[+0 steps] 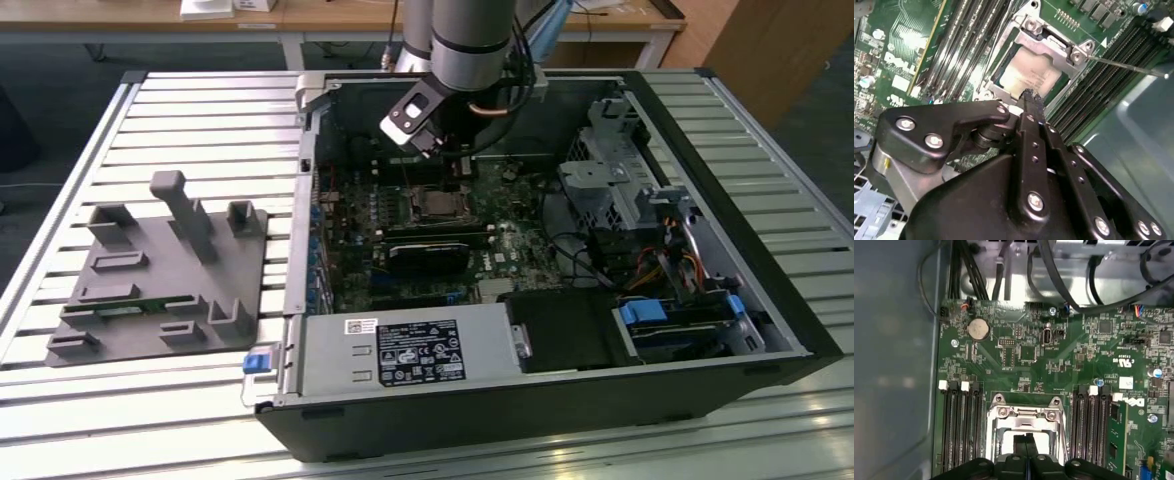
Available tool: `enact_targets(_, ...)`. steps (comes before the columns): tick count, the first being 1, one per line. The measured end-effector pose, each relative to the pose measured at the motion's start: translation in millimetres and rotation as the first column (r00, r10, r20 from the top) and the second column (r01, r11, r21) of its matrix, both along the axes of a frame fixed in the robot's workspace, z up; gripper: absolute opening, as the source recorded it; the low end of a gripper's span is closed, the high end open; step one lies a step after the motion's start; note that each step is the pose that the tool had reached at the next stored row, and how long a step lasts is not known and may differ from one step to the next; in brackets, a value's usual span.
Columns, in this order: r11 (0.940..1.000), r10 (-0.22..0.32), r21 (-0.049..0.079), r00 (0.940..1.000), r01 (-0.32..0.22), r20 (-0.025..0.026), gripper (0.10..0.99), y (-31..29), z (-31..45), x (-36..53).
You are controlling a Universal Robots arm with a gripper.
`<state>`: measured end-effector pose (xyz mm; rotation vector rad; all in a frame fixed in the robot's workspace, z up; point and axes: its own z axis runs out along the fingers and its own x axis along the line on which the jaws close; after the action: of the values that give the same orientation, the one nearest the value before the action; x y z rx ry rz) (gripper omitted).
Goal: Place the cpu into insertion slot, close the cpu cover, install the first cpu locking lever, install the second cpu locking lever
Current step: 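Close the cpu cover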
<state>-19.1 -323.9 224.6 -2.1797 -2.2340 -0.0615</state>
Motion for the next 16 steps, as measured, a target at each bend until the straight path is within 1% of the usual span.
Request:
enact_targets(1, 1.0000, 0.000, 0.000, 1.0000, 0.000, -0.0019, 0.106, -0.3, -1.2, -0.6)
enact_targets(2, 1.0000, 0.000, 0.000, 1.0000, 0.000, -0.0023, 0.106, -0.4, -1.7, -2.6)
enact_targets(5, 1.0000, 0.000, 0.000, 1.0000, 0.000, -0.0023, 0.106, -0.4, -2.9, -13.8)
enact_targets(7, 1.0000, 0.000, 0.000, 1.0000, 0.000, -0.0023, 0.106, -0.3, -4.0, -18.2)
enact_targets(16, 1.0000, 0.000, 0.000, 1.0000, 0.000, -0.0023, 0.106, -0.3, -10.5, -25.2)
